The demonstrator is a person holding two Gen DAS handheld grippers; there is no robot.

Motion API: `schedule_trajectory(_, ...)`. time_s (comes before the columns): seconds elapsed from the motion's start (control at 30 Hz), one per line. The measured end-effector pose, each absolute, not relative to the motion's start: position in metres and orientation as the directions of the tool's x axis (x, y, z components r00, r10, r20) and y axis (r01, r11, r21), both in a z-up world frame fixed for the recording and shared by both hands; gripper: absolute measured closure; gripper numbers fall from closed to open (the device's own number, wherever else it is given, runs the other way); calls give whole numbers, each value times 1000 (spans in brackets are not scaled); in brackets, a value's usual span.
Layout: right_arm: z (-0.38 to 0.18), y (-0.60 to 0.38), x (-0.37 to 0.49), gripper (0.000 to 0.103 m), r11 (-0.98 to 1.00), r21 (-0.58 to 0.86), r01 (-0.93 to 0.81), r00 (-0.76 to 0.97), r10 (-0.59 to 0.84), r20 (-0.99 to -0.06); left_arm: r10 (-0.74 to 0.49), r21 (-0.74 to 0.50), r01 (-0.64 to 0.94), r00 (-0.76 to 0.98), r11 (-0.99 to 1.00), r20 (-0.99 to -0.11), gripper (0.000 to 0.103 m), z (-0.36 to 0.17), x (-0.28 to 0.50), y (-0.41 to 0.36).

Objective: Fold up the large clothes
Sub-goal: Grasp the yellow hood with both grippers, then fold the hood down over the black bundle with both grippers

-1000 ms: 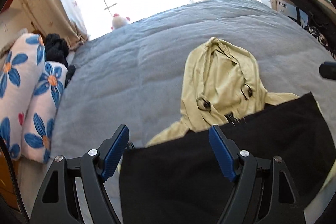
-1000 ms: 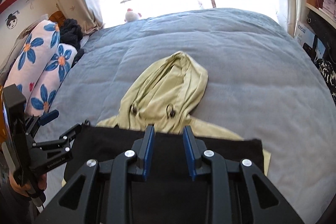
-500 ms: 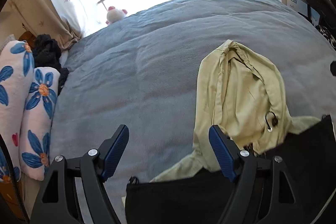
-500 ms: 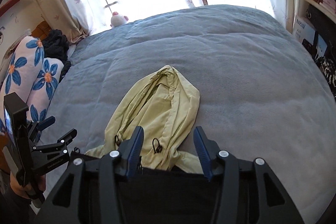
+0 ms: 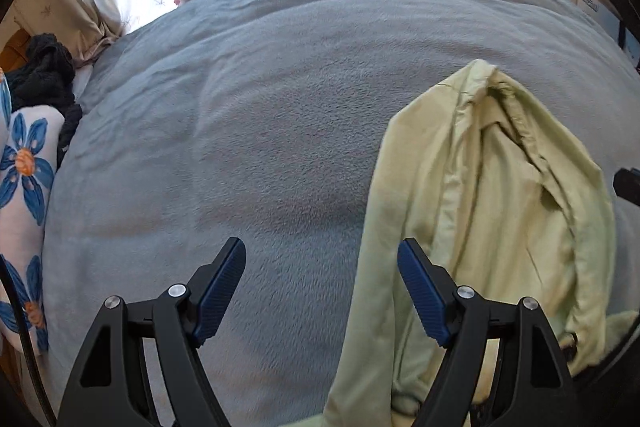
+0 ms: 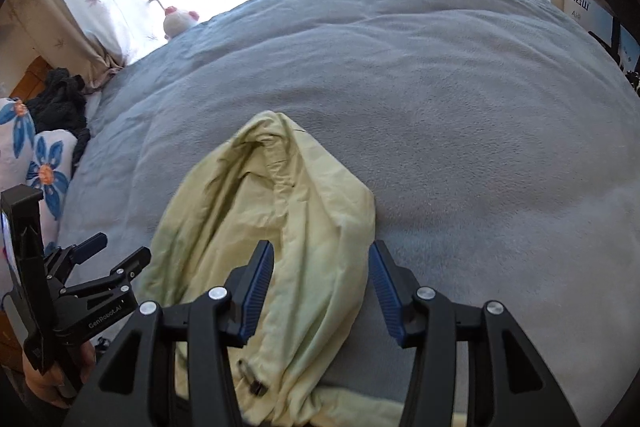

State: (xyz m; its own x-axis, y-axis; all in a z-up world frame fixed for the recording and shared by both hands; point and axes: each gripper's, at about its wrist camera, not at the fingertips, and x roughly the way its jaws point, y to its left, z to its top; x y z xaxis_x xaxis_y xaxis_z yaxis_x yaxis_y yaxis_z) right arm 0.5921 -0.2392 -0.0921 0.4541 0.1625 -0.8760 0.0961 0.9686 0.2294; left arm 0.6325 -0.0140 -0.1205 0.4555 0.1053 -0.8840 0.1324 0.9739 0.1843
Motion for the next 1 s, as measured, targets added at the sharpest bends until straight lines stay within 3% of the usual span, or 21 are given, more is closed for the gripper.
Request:
schedule_trajectory(0.2, -129, -246, 615, 54, 972, 207, 115, 409, 143, -901, 66, 116, 98, 412, 988, -909, 26, -153, 661, -2)
schedule_trajectory(0.27, -141, -248, 619, 54, 969, 217, 116, 388, 157, -908, 42, 94, 106, 411, 990, -910, 33, -160, 664, 0)
schedule_trajectory(0.3, -144, -249, 621, 54, 967, 225, 118, 385, 165, -908, 11, 63, 115, 407, 991, -914, 39, -163, 664, 1)
schedule_trajectory(0.37, -148, -251, 620, 54, 964, 239, 119, 393, 175, -902, -79, -28, 135, 387, 990, -919, 77, -165, 664, 1)
schedule_trajectory(0.4, -147, -251, 620, 59, 965, 237, 115, 399, 173, -901, -94, -43, 140, 388, 989, -917, 85, -163, 662, -3)
schedule_trajectory(0.43, -147, -250, 619, 71, 968, 229, 107, 402, 168, -900, -95, -38, 151, 388, 988, -917, 99, -162, 662, -6)
schedule_trajectory(0.5, -143, -246, 617, 93, 968, 236, 82, 401, 185, -897, -31, 46, 176, 411, 983, -911, 102, -159, 658, -21)
schedule_trajectory(0.57, -134, -240, 613, 97, 979, 193, 63, 425, 149, -893, 5, 95, 179, 446, 979, -895, 103, -154, 653, -27)
schedule_trajectory(0.8, -84, -241, 582, 99, 983, 184, 20, 547, 144, -825, 41, 123, 115, 549, 986, -835, 103, -104, 626, -5)
schedule_trajectory(1.0, -23, -238, 524, 99, 968, 242, -68, 664, 225, -713, -9, 70, 106, 604, 992, -797, 103, -50, 573, 28)
